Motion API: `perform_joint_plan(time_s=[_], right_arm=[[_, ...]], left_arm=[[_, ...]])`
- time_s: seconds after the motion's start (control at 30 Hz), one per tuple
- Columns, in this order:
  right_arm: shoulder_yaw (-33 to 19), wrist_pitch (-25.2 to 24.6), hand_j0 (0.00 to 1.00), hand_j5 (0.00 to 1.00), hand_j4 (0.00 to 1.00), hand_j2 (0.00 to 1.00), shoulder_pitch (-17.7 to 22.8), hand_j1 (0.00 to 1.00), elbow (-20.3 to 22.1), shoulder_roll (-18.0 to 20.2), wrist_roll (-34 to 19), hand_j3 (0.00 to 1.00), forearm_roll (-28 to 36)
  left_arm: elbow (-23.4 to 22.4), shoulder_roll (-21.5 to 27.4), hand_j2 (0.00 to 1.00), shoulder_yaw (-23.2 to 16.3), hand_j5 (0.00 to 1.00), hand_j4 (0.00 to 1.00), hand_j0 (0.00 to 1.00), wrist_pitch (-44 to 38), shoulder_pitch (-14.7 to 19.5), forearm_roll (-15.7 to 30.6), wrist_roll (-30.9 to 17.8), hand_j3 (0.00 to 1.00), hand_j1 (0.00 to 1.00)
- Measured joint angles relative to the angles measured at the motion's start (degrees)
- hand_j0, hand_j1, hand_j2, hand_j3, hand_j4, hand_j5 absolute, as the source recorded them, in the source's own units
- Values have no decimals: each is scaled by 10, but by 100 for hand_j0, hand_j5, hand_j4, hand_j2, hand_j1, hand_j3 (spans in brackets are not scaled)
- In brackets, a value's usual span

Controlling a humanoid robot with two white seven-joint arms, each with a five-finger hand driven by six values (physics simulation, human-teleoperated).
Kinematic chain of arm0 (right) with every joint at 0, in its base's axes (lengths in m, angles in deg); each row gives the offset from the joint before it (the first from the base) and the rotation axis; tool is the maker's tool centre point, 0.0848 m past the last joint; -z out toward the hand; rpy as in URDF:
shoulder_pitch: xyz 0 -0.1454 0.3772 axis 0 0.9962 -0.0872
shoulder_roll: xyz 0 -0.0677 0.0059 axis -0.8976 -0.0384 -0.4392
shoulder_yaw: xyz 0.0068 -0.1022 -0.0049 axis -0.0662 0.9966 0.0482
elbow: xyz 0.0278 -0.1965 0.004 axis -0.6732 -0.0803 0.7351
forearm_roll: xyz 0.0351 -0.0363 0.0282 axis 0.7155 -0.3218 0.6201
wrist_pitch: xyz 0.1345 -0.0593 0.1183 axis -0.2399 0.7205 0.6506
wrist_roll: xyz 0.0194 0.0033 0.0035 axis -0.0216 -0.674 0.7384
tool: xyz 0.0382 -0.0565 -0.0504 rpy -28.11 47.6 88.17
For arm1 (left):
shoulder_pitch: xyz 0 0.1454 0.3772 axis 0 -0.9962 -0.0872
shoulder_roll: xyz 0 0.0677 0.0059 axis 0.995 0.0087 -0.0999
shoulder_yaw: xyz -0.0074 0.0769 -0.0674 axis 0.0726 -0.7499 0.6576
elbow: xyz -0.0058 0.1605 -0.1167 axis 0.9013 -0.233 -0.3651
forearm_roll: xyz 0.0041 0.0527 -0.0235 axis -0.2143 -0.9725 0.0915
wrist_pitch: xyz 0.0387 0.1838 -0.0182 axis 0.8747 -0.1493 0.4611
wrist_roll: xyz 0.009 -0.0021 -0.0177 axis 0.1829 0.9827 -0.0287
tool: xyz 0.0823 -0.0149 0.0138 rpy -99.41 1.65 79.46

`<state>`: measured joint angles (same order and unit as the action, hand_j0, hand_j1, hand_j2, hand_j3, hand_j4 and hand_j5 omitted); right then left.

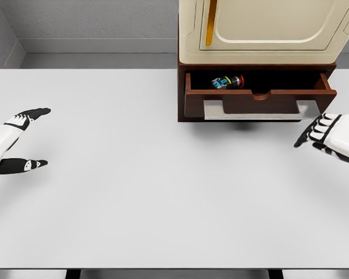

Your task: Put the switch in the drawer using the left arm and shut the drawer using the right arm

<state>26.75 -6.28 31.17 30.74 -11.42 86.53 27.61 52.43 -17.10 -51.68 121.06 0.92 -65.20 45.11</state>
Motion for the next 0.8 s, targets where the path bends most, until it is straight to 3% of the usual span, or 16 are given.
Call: perform_joint_plan(time_s=[0.4,0.8], right_arm=[[8,0,55,55,55,55,-21,55,2,-70,-1,55,-18],[38,0,55,55,55,55,-47,55,-2,-89,-1,55,-32]], left_arm=[[-4,2,100,3,100,100,100,0,3,2,-5,100,100],[-4,1,100,14,100,100,100,0,0,3,-22,100,100]])
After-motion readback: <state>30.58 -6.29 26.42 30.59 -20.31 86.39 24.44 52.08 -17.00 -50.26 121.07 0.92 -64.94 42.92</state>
